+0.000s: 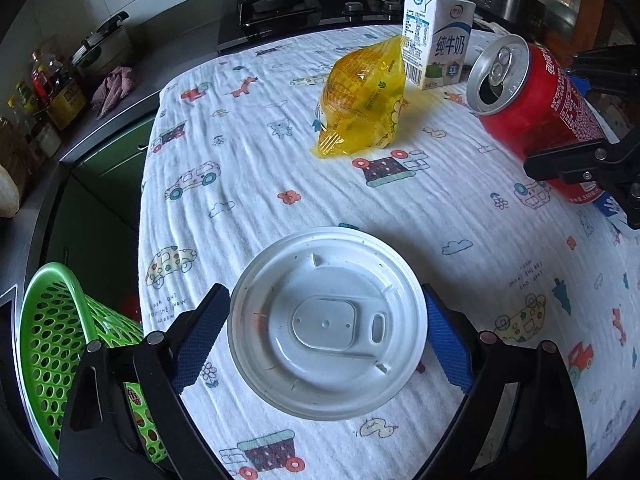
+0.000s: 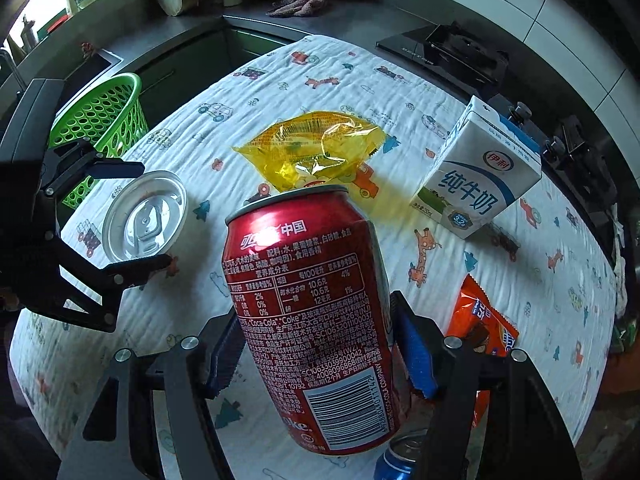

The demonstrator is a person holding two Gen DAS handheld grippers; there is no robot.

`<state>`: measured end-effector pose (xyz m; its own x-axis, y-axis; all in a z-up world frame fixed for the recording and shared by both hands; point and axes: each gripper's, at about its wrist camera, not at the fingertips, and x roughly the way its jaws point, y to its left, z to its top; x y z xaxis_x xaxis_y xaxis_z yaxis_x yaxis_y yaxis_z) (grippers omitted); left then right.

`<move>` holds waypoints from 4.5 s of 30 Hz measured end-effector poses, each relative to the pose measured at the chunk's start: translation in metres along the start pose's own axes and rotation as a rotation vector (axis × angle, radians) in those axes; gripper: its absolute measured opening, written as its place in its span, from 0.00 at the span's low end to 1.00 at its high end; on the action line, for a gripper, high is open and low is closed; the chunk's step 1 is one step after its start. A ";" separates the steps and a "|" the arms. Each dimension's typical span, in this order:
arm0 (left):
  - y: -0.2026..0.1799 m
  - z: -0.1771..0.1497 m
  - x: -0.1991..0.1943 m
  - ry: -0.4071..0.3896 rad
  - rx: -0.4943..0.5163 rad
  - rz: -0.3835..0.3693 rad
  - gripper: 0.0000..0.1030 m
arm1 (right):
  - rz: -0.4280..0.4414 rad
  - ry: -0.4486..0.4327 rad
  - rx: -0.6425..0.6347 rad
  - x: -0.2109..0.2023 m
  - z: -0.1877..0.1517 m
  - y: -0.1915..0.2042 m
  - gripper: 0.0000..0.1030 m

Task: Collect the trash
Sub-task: 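Grasp the white cup lid with the left tool while the right tool grasps the red Coke can, then carry lid and can over the green wastebasket and open both tools to drop them, then grasp the orange snack packet with the right tool while the left tool grasps the yellow plastic bag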

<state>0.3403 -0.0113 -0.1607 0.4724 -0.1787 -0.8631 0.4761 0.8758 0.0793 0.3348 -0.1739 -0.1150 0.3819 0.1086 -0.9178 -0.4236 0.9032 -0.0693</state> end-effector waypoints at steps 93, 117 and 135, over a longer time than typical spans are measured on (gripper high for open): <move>0.170 -0.128 -0.138 -0.121 -0.387 0.340 0.93 | 0.216 -0.267 0.026 -0.052 0.090 0.165 0.79; 0.057 -0.025 -0.103 -0.169 -0.178 0.178 0.94 | -0.133 -0.095 0.514 -0.038 -0.043 -0.090 0.79; -0.004 0.093 -0.008 -0.122 -0.015 0.011 0.94 | -0.078 0.064 0.704 0.025 -0.050 -0.137 0.72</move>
<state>0.4034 -0.0555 -0.1073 0.5649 -0.2211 -0.7949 0.4592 0.8847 0.0802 0.3616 -0.3157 -0.1481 0.3317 0.0278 -0.9430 0.2426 0.9634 0.1138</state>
